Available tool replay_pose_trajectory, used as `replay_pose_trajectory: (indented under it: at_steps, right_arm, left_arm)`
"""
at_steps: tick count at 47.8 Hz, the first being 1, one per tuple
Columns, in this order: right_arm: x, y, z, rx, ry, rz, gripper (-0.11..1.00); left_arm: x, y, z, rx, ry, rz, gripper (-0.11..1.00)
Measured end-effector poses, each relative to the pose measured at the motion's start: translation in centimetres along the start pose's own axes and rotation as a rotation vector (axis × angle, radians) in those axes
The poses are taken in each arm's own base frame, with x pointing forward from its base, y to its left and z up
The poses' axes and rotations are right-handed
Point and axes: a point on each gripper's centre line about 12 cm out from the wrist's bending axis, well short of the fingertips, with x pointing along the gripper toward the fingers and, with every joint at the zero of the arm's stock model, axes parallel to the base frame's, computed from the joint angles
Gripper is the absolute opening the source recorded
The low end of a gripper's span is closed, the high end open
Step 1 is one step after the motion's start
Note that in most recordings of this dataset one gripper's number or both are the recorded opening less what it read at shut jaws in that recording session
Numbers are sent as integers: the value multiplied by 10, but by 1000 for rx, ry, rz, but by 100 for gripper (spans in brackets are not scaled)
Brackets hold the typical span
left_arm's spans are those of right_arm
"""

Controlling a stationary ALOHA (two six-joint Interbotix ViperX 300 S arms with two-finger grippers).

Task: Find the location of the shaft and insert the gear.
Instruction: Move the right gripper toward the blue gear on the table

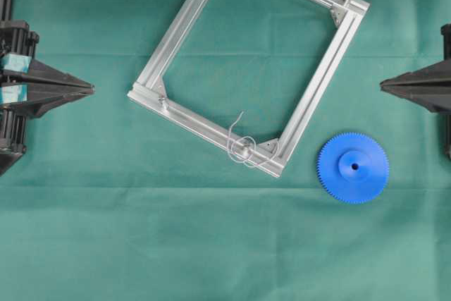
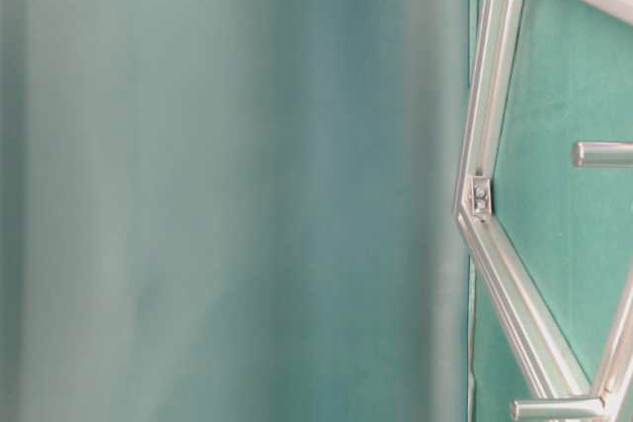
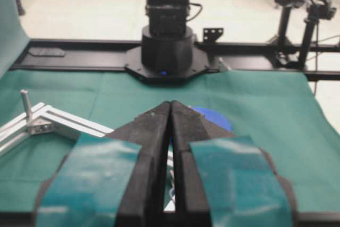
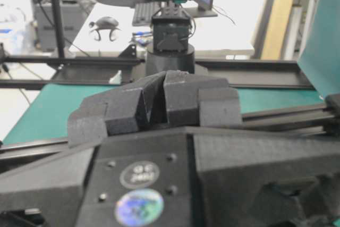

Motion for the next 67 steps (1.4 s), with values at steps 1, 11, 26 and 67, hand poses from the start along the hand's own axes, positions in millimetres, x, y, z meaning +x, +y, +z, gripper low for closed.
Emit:
replay_pose_trajectory:
  at_steps: [1, 11, 26, 67]
  right_arm:
    - [0, 0, 0, 0, 0, 0, 0]
    - [4, 0, 3, 5, 123, -2, 0]
    - [12, 1, -5, 47, 299, -5, 0]
    - [14, 9, -25, 74, 676, 11, 93]
  left_arm:
    - [0, 0, 0, 0, 0, -2, 2]
    - [3, 0, 1, -9, 77, 3, 2]
    - [3, 0, -5, -9, 129, 1, 2]
    - [3, 0, -6, -7, 133, 2, 2]
